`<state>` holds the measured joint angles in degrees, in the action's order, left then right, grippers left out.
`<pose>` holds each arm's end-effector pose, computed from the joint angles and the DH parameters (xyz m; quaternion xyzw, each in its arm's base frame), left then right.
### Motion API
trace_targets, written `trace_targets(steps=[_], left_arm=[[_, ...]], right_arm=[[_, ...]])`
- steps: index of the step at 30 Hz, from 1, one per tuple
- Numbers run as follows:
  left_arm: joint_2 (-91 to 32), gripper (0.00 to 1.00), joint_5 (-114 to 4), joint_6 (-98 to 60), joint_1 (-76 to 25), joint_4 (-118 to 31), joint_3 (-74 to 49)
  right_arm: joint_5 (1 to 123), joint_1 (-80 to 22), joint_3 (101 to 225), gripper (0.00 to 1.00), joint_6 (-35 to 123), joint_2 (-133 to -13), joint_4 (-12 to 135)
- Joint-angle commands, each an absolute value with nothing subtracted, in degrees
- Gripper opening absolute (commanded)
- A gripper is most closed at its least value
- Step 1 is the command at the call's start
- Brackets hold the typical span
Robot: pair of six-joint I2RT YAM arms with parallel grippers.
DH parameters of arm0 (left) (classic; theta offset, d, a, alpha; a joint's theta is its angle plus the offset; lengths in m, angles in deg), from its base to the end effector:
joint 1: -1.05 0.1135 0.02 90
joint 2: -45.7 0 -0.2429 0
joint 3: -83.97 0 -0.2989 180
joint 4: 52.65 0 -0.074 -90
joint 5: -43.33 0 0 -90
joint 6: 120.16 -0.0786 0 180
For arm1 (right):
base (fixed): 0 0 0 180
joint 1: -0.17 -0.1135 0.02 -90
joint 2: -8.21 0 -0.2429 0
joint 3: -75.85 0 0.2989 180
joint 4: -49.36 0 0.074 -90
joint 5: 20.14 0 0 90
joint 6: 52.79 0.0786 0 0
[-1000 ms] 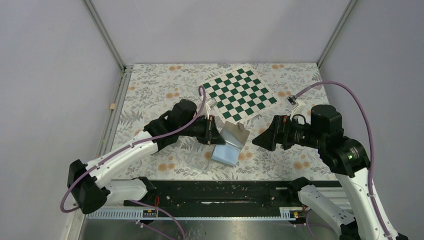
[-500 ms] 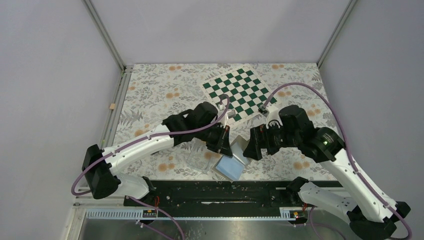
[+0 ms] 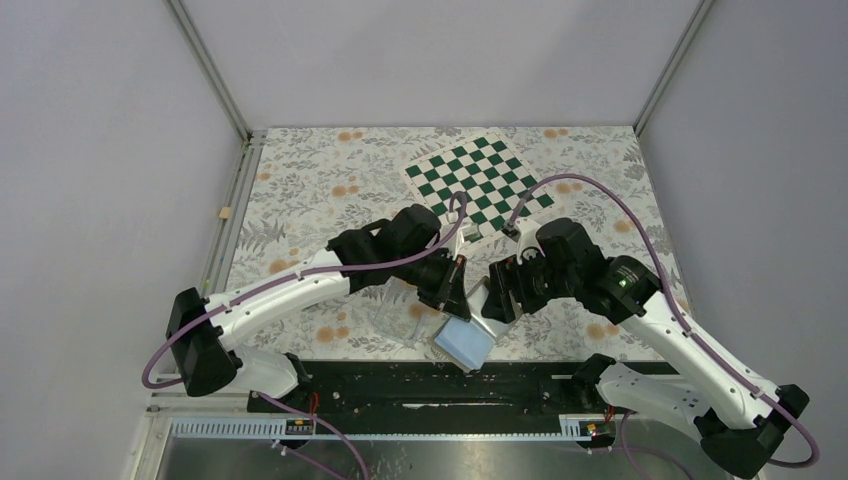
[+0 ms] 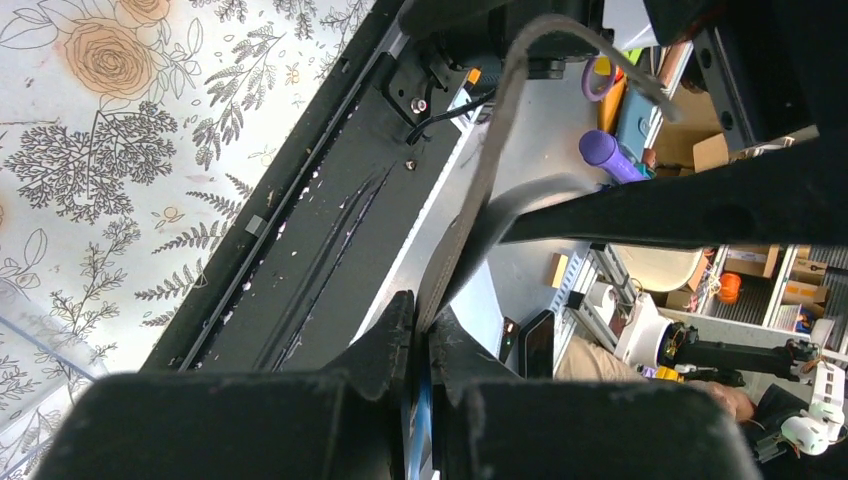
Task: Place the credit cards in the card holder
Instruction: Open the card holder at the center of the board.
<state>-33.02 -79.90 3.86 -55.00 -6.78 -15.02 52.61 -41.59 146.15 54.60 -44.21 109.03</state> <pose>0.1722 -0.3330 0.2673 0.2789 0.8429 -0.4529 0.0809 0.1840 0.1955 0.2984 -0.2504 0.8692 0.3184 0.2836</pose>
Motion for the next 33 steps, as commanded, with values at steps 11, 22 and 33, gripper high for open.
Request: trace_targets(steps=[11, 22, 33], left_arm=[[-31.0, 0.31, -77.1, 1.1, -55.7, -9.3, -12.8], [-31.4, 0.75, -72.1, -0.9, -55.1, -8.6, -16.7], [-34.6, 0.39, -64.0, -1.8, -54.3, -7.2, -20.4]], right_arm=[[41.9, -42.2, 140.3, 0.00, 55.9, -40.2, 98.6], [38.2, -36.5, 138.7, 0.00, 61.2, -39.4, 96.7], [15.9, -21.5, 133.4, 0.00, 72.2, -36.6, 85.1]])
